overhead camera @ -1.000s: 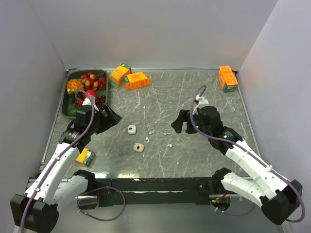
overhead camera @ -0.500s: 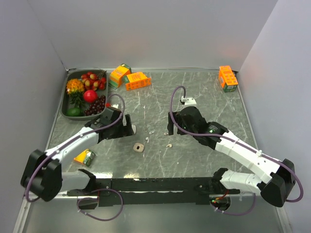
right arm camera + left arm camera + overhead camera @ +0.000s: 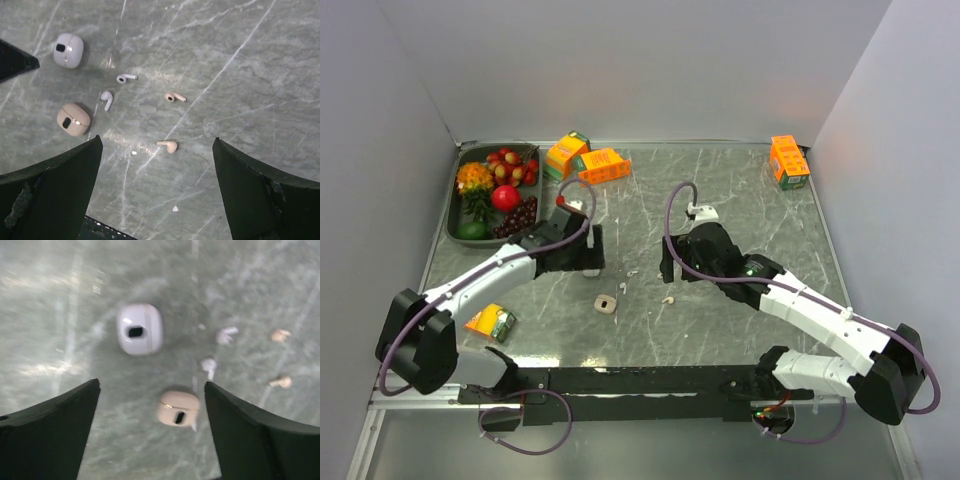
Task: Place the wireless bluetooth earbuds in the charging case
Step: Pick up the charging case at the center of the board.
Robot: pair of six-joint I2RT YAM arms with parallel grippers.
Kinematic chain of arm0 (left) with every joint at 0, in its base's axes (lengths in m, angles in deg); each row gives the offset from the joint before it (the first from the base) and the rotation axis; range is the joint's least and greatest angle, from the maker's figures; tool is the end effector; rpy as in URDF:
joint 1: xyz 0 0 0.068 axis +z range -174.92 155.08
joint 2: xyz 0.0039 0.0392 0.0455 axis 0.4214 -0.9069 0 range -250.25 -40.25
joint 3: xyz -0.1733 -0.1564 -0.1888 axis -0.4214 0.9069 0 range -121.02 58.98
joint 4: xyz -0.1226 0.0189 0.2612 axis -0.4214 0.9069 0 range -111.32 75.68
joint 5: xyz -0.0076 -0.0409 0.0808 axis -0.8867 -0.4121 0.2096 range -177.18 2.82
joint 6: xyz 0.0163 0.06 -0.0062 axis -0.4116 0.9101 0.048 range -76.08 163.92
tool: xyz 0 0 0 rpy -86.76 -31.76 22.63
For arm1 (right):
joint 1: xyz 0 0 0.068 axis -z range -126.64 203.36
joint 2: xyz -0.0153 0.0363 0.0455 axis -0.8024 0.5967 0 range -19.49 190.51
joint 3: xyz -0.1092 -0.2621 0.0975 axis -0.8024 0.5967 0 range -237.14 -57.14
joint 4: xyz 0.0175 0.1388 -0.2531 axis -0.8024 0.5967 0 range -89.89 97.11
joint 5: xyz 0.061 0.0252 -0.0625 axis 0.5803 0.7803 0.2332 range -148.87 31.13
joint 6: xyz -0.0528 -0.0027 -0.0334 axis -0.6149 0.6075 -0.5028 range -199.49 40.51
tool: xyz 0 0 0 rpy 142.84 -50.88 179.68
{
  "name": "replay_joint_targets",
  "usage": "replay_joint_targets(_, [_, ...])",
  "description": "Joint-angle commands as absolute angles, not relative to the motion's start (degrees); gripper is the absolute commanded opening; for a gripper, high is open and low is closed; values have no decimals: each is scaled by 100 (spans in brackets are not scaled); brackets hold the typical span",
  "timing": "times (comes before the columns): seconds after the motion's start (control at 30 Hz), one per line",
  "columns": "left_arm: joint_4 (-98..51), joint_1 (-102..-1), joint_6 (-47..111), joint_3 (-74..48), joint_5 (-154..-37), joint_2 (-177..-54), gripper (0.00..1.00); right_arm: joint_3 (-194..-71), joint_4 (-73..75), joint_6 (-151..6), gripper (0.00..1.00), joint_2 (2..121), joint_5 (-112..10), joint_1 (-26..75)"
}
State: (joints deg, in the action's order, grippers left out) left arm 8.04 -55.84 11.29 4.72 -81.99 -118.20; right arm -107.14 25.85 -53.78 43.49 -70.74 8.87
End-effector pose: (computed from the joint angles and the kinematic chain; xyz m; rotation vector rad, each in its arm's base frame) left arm 0.2659 -0.1542 0.2470 -0.0758 2.5247 -0.3468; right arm 0.1939 0.1768 0.2952 -0.2578 2.2504 0.4319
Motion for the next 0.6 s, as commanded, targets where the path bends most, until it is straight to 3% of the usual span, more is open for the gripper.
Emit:
replay_joint_targets(0.0, [1005,-6279,534,756,-8166,-11425,96,-10557,2349,-5391,99,4204,-6977,863])
replay_joint_targets(0.33, [944,-7597,-231,1090,-7366,-11504,96,-10592,2446,-5427,99,4072,-6897,872])
replay_joint_targets(0.57, [865,-7652,-91,1327,-7269,-11908,96,-10627,2656,-5418,100,3958,-6968,854])
